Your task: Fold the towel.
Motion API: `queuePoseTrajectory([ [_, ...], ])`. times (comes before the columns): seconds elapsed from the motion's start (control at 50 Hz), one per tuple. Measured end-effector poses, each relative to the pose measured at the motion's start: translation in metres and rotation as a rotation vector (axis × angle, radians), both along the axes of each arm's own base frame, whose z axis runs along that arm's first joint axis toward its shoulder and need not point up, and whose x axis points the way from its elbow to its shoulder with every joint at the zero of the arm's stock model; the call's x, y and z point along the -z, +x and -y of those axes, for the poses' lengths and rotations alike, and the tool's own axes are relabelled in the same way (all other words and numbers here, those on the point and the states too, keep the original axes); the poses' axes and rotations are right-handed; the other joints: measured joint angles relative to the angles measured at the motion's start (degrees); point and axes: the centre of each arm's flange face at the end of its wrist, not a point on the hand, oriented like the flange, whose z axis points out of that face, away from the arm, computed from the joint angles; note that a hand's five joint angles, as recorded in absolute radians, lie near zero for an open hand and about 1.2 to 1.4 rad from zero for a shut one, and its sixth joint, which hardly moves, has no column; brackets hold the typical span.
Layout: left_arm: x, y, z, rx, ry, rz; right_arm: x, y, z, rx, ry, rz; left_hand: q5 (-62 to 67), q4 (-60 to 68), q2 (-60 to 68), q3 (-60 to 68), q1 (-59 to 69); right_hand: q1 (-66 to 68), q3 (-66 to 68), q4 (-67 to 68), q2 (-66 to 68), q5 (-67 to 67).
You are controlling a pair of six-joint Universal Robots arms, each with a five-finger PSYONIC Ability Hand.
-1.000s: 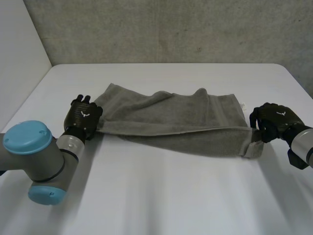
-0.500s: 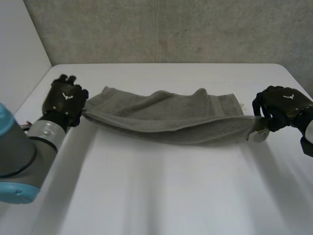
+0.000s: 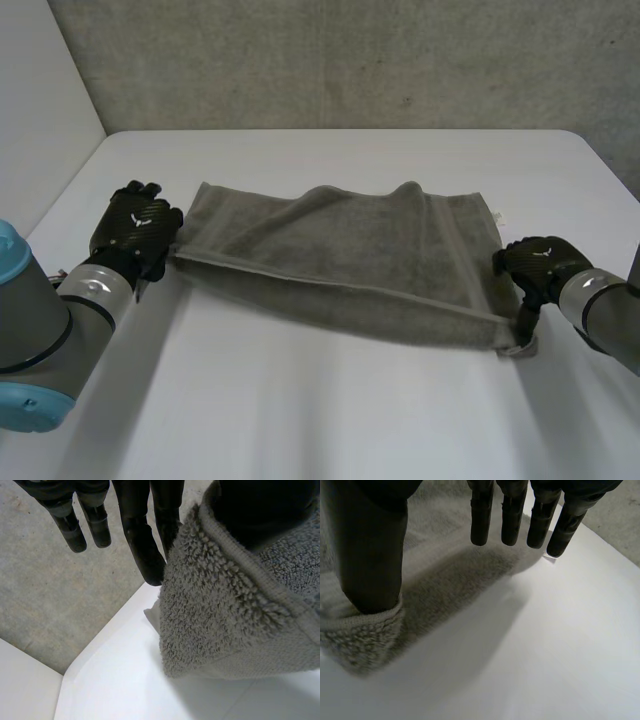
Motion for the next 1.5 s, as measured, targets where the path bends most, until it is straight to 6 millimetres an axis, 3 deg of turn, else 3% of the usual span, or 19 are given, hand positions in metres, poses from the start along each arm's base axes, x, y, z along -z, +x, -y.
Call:
queuePoseTrajectory([
  [0.46,-0.008,0.007,0.005,-0.031,-0.022,-0.008,0.013,0.003,-0.038,0.001,0.165,0.142,0.00,0.00,0.00,0.00,0.00,7.49,0.00,0.00,7.68,10.51],
  [0.5,-0.008,0.007,0.006,-0.032,-0.023,-0.008,0.014,0.003,-0.038,0.001,0.166,0.148,0.00,0.00,0.00,0.00,0.00,10.74,0.00,0.00,11.09,13.49],
  [0.66,-0.009,0.010,0.008,-0.043,-0.027,-0.009,0.011,0.001,-0.030,0.001,0.112,0.163,0.00,0.00,0.00,0.00,0.00,50.21,0.00,0.00,50.32,52.81],
  [0.72,-0.011,0.012,0.009,-0.048,-0.030,-0.010,0.000,-0.001,-0.026,-0.004,0.071,0.174,0.00,0.00,0.00,0.00,0.00,51.11,0.00,0.00,50.67,54.39],
  [0.82,-0.021,0.013,0.006,-0.053,-0.051,-0.027,-0.045,-0.007,-0.025,-0.040,-0.041,0.215,0.00,0.00,0.00,0.00,0.00,51.11,0.00,0.00,50.68,54.39],
  [0.9,-0.045,0.014,-0.001,-0.051,-0.091,-0.082,-0.086,-0.008,-0.036,-0.104,-0.110,0.254,0.00,0.00,0.01,0.00,0.00,51.11,0.00,0.00,50.68,54.39],
  [0.98,-0.071,0.014,-0.010,-0.043,-0.134,-0.163,-0.103,-0.006,-0.043,-0.153,-0.129,0.269,0.00,0.00,0.09,0.00,0.00,51.11,0.00,0.00,50.68,54.39],
  [1.06,-0.085,0.015,-0.013,-0.040,-0.152,-0.226,-0.089,-0.004,-0.036,-0.178,-0.070,0.230,0.30,0.00,0.27,0.00,0.00,51.11,0.00,0.00,50.69,54.39],
  [1.1,-0.082,0.015,-0.011,-0.042,-0.138,-0.235,-0.076,-0.003,-0.031,-0.186,-0.024,0.184,0.53,0.00,0.27,0.00,0.00,51.11,0.00,0.00,50.69,54.39],
  [1.2,-0.045,0.012,0.015,-0.058,-0.038,-0.198,-0.044,0.004,-0.012,-0.222,0.057,-0.022,0.54,0.00,0.27,0.00,0.00,51.11,0.00,0.00,50.69,54.39],
  [1.28,-0.023,0.008,0.037,-0.062,0.000,-0.155,-0.041,0.013,0.012,-0.213,0.015,-0.106,0.54,0.00,0.27,0.00,0.00,51.12,0.00,0.00,51.10,54.40],
  [1.34,-0.023,0.004,0.056,-0.060,-0.023,-0.145,-0.056,0.024,0.033,-0.192,-0.093,-0.087,0.54,0.00,0.27,0.00,0.00,51.12,0.00,0.00,51.13,54.40],
  [1.4,-0.046,-0.005,0.076,-0.048,-0.094,-0.169,-0.095,0.043,0.056,-0.165,-0.308,0.024,0.54,0.00,0.27,0.00,0.06,51.12,0.00,0.00,51.14,54.39],
  [1.48,-0.112,-0.020,0.090,-0.008,-0.250,-0.274,-0.179,0.061,0.069,-0.147,-0.663,0.266,0.54,0.00,0.27,0.00,0.07,51.12,0.00,0.00,51.14,54.40],
  [1.5,-0.136,-0.023,0.090,0.009,-0.302,-0.319,-0.200,0.062,0.068,-0.151,-0.741,0.325,0.54,0.00,0.28,0.00,0.07,51.12,0.00,0.00,51.14,54.40],
])
